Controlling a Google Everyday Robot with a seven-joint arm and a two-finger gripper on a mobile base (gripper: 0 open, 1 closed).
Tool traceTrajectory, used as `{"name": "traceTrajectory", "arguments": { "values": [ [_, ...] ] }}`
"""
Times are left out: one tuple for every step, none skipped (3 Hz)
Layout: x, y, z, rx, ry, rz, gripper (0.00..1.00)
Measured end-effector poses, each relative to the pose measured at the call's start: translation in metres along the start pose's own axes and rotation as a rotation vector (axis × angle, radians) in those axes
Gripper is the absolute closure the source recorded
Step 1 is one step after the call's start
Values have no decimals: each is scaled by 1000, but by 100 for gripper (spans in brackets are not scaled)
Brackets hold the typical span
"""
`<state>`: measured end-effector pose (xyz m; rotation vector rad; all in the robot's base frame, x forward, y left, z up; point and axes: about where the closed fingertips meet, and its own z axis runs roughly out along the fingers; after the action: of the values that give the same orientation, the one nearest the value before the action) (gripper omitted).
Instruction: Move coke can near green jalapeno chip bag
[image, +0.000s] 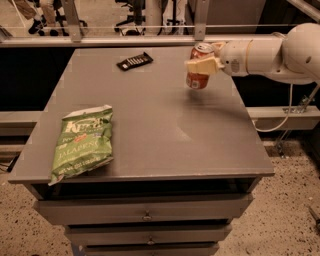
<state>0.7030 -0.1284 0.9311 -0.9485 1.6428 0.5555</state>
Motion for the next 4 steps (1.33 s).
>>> {"name": "traceTrajectory", "arguments": {
  "values": [
    [-45,2,-29,-18,-50,-33,100],
    [-54,5,-36,-36,-54,-45,100],
    [-55,22,-25,-62,-71,-48,100],
    [-54,77,15,-150,-111,-84,100]
  ]
}}
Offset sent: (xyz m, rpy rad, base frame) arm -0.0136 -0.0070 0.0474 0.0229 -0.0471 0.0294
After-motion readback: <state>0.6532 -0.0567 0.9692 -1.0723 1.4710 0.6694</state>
